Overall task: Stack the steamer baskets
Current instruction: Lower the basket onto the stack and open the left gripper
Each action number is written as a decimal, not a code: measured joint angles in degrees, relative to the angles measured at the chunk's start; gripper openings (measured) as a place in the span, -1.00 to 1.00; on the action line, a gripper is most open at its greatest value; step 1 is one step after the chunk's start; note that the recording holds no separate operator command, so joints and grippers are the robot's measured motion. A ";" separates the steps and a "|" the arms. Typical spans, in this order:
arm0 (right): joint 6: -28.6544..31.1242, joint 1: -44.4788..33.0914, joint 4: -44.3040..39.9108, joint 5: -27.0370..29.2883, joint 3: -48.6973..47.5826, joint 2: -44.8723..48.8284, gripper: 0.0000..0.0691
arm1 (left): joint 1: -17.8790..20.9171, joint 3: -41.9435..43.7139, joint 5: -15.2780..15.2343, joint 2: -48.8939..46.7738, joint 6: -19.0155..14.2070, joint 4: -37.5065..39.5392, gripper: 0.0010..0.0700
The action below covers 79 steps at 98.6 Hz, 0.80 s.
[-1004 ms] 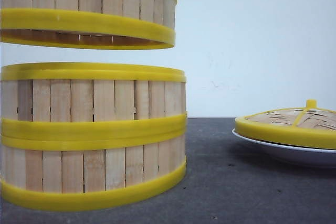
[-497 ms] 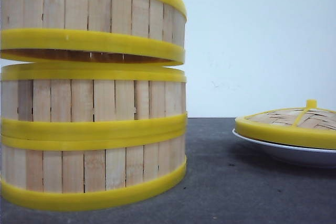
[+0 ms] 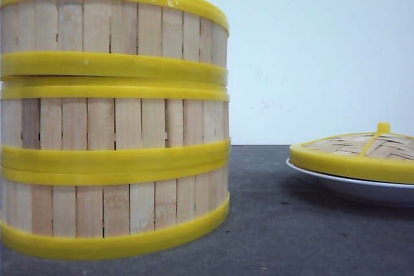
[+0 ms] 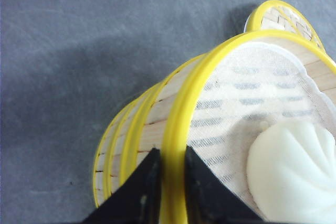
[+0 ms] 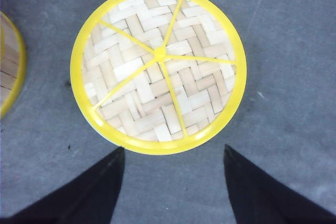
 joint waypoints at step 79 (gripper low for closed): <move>0.00 0.00 0.24 0.04 0.00 0.00 0.05 | -1.46 0.00 -2.93 1.51 0.28 0.44 -0.94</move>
